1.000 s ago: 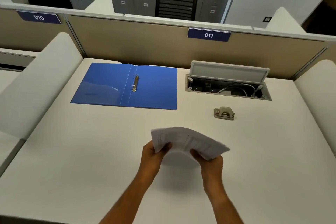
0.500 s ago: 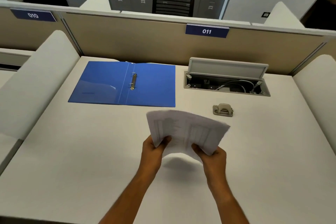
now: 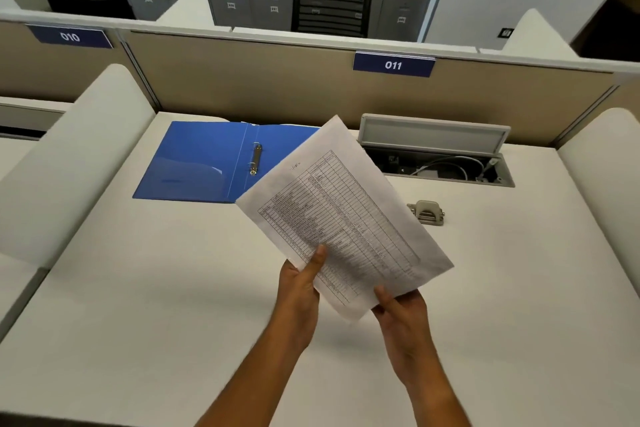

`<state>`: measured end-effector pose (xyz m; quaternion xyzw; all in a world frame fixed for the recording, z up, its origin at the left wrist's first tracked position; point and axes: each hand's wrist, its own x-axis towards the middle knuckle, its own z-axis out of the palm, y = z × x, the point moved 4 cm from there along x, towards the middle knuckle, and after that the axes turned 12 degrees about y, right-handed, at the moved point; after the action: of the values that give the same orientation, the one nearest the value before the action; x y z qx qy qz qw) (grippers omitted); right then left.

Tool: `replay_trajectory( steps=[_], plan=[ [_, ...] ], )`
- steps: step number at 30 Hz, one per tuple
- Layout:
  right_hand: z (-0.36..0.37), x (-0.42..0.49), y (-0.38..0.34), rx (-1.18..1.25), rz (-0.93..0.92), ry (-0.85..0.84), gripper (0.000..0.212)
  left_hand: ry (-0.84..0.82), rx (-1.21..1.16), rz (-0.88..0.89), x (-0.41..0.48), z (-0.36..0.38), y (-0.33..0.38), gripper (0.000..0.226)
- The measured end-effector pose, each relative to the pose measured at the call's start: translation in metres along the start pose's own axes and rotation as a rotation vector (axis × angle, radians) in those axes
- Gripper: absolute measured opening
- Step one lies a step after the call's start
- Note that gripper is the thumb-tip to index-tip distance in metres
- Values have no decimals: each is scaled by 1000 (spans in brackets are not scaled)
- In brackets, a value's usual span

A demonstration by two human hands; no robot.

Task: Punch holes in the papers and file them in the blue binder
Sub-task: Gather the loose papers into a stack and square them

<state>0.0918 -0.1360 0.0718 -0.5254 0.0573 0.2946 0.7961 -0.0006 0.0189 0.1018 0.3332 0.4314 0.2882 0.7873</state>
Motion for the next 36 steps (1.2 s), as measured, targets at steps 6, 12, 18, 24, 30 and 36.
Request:
replay_trajectory(
  steps=[6,12,18,24,30,36],
  plan=[
    [-2,4,-23,-63,-86,130,51,-82,76,16,5,-13,-1,52],
    [-26,12,-59,-292,-210,156,55,-13,251,243,38,-58,65,54],
    [-37,21,-77,-436,-245,114,32,-140,742,326,51,-59,83,35],
    [-46,30,-83,-537,-244,166,18,-170,851,456,49,-50,76,37],
    [-48,34,-72,-548,-259,279,22,-6,936,615,46,-57,46,29],
    [-64,34,-32,-570,-145,337,24,70,933,442,58,-80,-3,35]
  ],
)
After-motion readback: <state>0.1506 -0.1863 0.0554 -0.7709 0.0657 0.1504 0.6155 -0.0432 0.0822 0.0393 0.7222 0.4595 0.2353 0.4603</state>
